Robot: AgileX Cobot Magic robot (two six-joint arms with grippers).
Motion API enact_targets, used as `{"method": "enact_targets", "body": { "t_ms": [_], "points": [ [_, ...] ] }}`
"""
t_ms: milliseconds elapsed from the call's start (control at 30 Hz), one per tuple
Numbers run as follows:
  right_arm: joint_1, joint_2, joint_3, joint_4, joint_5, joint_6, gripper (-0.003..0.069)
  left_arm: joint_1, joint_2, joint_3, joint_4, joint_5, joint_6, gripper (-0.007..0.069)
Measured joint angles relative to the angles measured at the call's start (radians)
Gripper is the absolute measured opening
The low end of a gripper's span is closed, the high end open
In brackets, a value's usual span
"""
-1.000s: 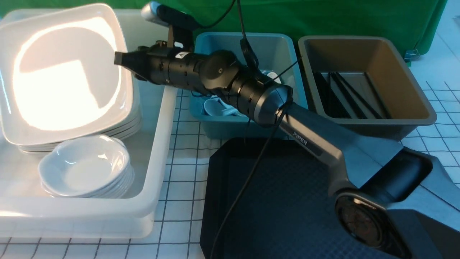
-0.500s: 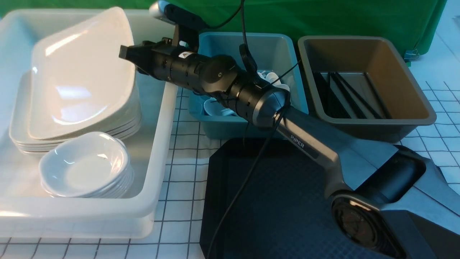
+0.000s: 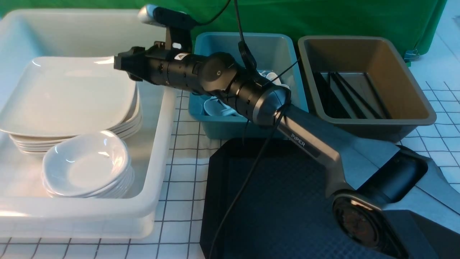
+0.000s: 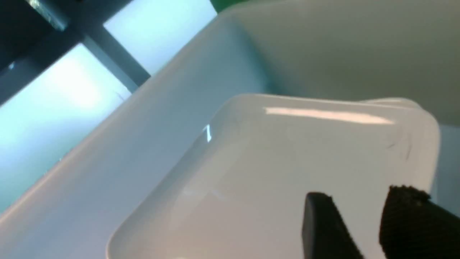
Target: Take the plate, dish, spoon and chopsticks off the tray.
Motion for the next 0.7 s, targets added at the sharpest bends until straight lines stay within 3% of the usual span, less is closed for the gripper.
{"method": "enact_targets", "body": {
  "t_ms": [167, 200, 467, 700],
  "points": [
    [-0.046, -0.066, 0.003, -0.037, 0.249, -0.003, 0.0292, 0.000, 0.000, 0.000, 0.001, 0.000, 0.000, -0.0001],
    [-0.084, -0.104, 0.007, -0.050, 0.384, -0.003, 0.0262, 0.000, 0.000, 0.000, 0.000, 0.000, 0.000, -0.0001],
    [-0.252, -0.347, 0.007, -0.066, 0.934, -0.001, 0.0083, 0.000, 0.000, 0.000, -0.007, -0.002, 0.000, -0.0001],
    [-0.333, -0.517, 0.008, -0.178, 0.965, 0.107, 0.0036, 0.000, 0.018, 0.000, -0.052, -0.009, 0.001, -0.0001]
  ]
}}
